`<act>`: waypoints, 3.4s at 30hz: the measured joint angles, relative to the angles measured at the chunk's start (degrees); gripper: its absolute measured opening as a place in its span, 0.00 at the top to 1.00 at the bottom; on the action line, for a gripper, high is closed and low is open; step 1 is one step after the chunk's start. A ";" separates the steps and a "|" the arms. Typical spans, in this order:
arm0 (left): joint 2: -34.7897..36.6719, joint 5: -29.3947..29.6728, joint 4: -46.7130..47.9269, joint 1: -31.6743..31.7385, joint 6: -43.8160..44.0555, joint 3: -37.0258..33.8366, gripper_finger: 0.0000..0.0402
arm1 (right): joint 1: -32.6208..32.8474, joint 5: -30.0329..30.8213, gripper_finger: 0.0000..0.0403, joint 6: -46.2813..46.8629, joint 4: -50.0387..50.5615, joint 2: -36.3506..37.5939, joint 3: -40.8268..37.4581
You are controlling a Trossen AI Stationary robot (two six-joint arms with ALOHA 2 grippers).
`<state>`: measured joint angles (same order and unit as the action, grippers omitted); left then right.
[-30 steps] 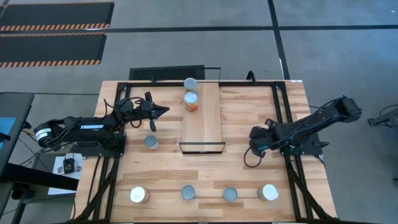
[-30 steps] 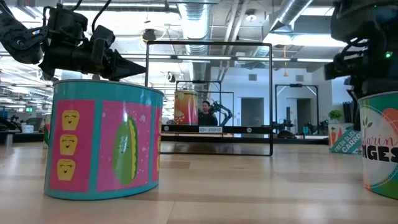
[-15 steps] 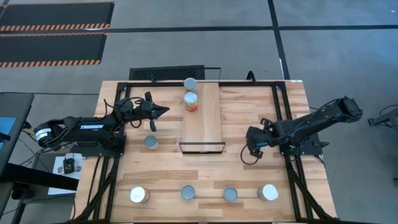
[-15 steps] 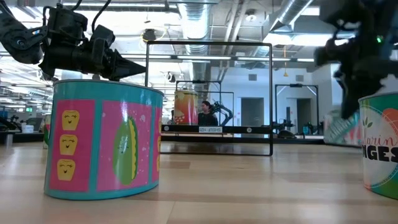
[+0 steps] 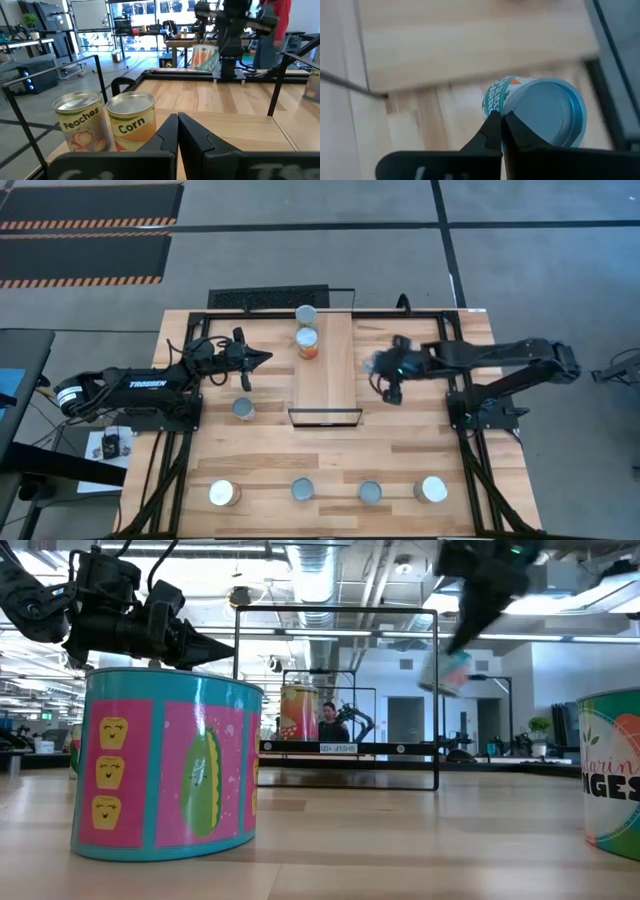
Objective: Pick and place cans onto a shelf
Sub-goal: Put the canned carrot on the shelf, then put the canned green peas on the shelf
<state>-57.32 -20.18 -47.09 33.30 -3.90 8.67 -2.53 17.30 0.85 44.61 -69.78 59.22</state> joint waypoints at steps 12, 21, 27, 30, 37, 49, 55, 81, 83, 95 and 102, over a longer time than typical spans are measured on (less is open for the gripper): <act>0.00 0.00 0.04 0.00 0.00 0.00 1.00 | -9.51 -16.59 0.98 -36.05 -4.24 -18.94 15.27; 0.00 0.00 0.04 -0.02 -0.37 0.00 1.00 | -9.39 -19.82 0.98 -49.22 -4.47 -32.11 23.48; 0.00 -0.02 0.09 -0.02 -0.35 0.00 1.00 | -8.70 -20.08 0.98 -51.41 -5.34 -38.16 28.88; 0.01 -0.02 0.15 -0.02 -0.35 0.00 1.00 | -8.82 -19.94 0.98 -52.29 -5.37 -40.41 30.73; 0.02 -0.02 0.22 -0.02 -0.33 0.00 1.00 | -8.85 -19.89 0.97 -54.72 -5.67 -42.78 32.11; 0.02 -0.02 0.14 -0.01 -0.29 0.00 1.00 | -8.80 -19.89 0.92 -54.89 -7.55 -42.99 32.10; 0.02 -0.02 0.15 -0.02 -0.27 0.00 1.00 | -8.87 -19.86 0.88 -52.94 -7.79 -42.99 32.09; 0.02 -0.02 0.15 -0.01 0.00 0.00 1.00 | -9.64 -16.95 0.70 -47.13 -11.16 -42.99 32.07; 0.02 -0.02 0.15 -0.01 -0.02 0.00 1.00 | -9.64 -16.96 0.69 -47.17 -11.28 -42.99 32.07; 0.02 -0.04 1.19 -0.02 0.00 -0.01 1.00 | -8.98 -15.24 0.90 -43.66 -3.45 -33.37 31.47; 0.02 -0.81 2.70 -0.20 -0.10 -0.02 1.00 | -10.84 -17.33 0.98 -35.54 -11.29 -18.55 15.35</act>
<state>-57.30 -21.00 -44.39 33.10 -4.00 8.64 -13.37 -0.04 -34.70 33.31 -88.32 74.57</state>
